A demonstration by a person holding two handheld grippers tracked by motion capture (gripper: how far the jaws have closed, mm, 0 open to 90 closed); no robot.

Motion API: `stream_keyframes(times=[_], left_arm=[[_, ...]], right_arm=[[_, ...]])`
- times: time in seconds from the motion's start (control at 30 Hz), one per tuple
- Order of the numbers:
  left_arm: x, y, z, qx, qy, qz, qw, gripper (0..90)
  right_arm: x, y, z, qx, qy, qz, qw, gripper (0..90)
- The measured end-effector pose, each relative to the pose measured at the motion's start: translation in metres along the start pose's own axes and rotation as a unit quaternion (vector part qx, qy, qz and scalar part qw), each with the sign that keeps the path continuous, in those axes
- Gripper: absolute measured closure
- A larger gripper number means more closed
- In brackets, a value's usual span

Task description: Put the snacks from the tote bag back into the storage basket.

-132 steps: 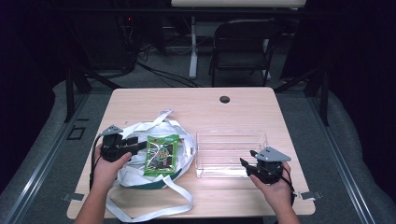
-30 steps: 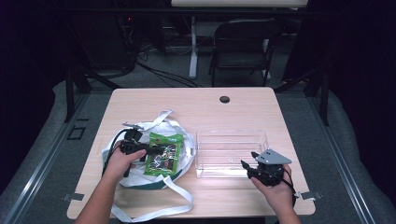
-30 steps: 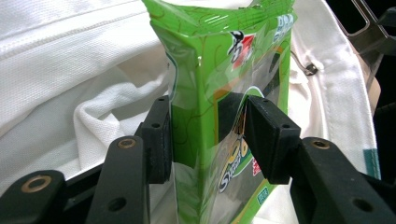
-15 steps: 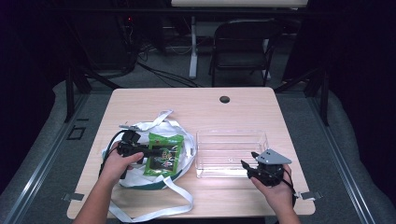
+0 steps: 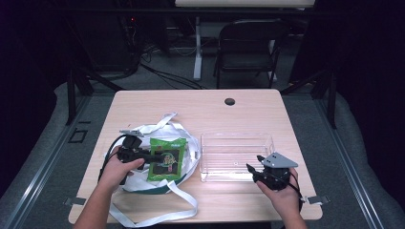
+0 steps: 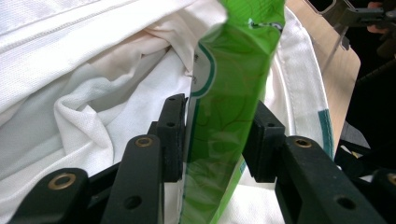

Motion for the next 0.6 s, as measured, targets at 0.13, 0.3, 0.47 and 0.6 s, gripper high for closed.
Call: stream_keyframes(times=[0.13, 0.3, 0.47, 0.6], left_arm=[[-0.003, -0.001, 0.003, 0.0, -0.002, 0.0, 1.0, 67.5], [-0.006, -0.005, 0.006, -0.007, 0.001, 0.01, 0.9999, 70.5], [-0.008, -0.009, 0.01, -0.018, 0.008, 0.017, 0.9997, 71.4], [-0.009, -0.01, 0.011, -0.02, 0.011, 0.018, 0.9996, 71.5]], right_arm=[[0.0, 0.0, 0.0, 0.0, -0.001, 0.001, 1.0, 48.8], [0.001, 0.0, 0.001, -0.001, -0.003, 0.002, 1.0, 48.7], [0.002, 0.0, 0.001, 0.002, 0.0, 0.001, 1.0, 48.7], [0.002, 0.001, 0.002, 0.001, -0.002, 0.001, 1.0, 48.8]])
Point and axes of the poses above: each handheld gripper's, and its own axes: x roughly forward along the jaws, z roughly out of its underside, y roughly to its right, the point moved 5 cm from there along x, roughly forward along the jaws, and after that the axes turned 2 degrees about x, right-handed, at the moved point
